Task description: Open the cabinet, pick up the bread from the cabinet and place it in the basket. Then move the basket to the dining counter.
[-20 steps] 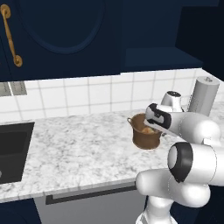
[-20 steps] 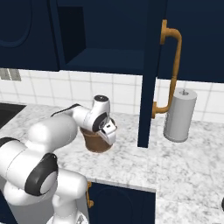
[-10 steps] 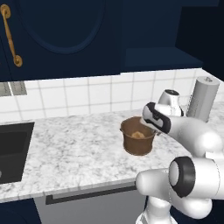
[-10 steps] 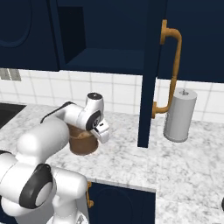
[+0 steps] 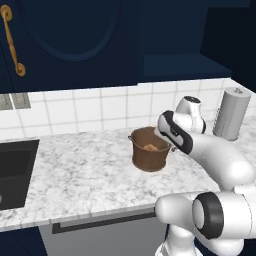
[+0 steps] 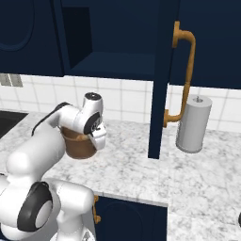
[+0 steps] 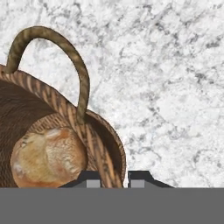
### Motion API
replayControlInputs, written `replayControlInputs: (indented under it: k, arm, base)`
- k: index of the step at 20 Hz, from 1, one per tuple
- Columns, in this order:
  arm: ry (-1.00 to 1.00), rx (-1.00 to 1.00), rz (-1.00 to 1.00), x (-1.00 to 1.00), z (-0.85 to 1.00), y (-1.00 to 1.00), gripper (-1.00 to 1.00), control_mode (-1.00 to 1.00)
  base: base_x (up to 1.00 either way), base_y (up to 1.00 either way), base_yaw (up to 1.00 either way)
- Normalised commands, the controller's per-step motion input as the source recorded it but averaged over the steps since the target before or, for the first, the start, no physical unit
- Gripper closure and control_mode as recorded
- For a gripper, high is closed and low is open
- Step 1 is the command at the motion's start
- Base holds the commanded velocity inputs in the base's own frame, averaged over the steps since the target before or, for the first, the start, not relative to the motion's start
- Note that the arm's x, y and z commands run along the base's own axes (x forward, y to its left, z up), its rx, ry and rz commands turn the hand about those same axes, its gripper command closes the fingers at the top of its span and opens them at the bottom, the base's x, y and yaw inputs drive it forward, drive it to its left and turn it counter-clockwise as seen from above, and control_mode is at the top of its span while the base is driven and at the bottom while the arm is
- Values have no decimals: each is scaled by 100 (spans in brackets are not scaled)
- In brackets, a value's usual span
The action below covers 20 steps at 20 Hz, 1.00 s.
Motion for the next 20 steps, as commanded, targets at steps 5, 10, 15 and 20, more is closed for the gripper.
replayControlInputs:
  k: [5, 10, 15, 20]
  arm:
    - [0, -5, -2, -55, 85, 0, 100, -100]
    - [0, -2, -7, -63, 70, -11, 100, -100]
    - [0, 0, -20, -60, 49, -24, 100, -100]
    - [-2, 0, -15, -69, 55, -10, 100, -100]
  base:
    - [0, 0, 0]
    - [0, 0, 0]
    - [0, 0, 0]
    - [0, 0, 0]
